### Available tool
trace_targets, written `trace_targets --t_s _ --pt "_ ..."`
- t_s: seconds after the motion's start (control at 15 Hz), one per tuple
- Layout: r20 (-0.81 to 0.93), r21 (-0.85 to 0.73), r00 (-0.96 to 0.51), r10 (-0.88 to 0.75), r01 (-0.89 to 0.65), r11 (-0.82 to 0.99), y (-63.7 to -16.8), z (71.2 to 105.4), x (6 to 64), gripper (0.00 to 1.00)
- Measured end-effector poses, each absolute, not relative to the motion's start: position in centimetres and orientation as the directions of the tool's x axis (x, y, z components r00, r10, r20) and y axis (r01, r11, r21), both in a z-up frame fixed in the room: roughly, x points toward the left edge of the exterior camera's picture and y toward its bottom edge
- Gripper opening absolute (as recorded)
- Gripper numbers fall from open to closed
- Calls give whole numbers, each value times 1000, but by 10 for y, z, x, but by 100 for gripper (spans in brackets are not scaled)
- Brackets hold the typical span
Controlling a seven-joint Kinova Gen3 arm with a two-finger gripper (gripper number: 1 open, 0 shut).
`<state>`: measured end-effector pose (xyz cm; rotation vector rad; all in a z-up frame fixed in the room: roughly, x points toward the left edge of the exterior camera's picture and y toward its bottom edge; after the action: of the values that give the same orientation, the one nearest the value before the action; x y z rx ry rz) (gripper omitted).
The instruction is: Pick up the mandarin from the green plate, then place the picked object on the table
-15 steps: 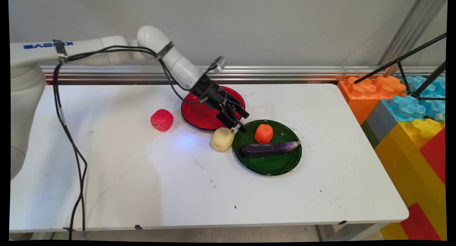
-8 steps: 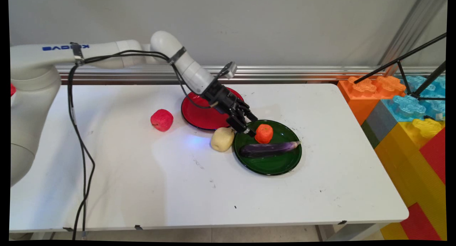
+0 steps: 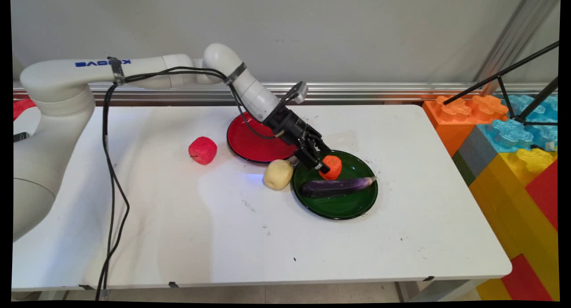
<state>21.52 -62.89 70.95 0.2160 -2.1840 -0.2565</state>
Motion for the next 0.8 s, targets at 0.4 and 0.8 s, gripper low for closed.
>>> trace_targets --t_s 0.4,0.8 --pt "777 249 -586 -230 -49 967 -634 701 206 100" --pt "774 232 -595 -214 -46 972 -639 695 206 0"
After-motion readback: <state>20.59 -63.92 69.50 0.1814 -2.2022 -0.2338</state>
